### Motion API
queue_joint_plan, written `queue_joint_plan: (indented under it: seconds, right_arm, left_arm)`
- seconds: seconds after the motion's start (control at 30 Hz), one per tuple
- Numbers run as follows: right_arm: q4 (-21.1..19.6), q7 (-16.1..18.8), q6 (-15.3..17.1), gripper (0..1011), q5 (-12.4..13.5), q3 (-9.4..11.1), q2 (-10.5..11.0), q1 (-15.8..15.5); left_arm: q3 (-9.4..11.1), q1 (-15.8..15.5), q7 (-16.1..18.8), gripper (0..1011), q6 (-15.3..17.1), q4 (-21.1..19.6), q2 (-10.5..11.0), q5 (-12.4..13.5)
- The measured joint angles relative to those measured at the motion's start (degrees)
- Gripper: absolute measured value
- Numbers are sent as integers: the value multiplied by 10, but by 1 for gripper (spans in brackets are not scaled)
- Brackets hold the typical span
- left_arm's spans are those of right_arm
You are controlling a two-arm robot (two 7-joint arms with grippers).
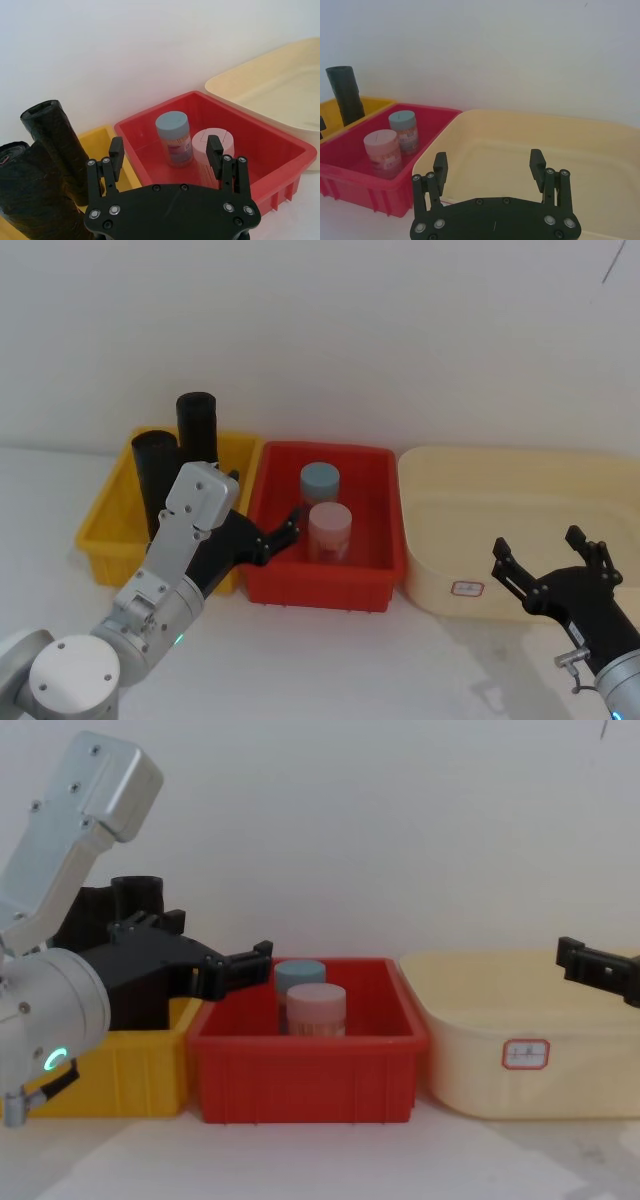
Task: Pick up the garbage bag with the one hand and transfer it to the other hand.
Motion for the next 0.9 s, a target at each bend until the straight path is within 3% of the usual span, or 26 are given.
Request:
queue_joint_plan:
  seconds: [0.9]
  right_arm:
    - [0,0,0,1000,0,0,0,0]
  left_arm:
    - [0,0,0,1001,0,0,0,0]
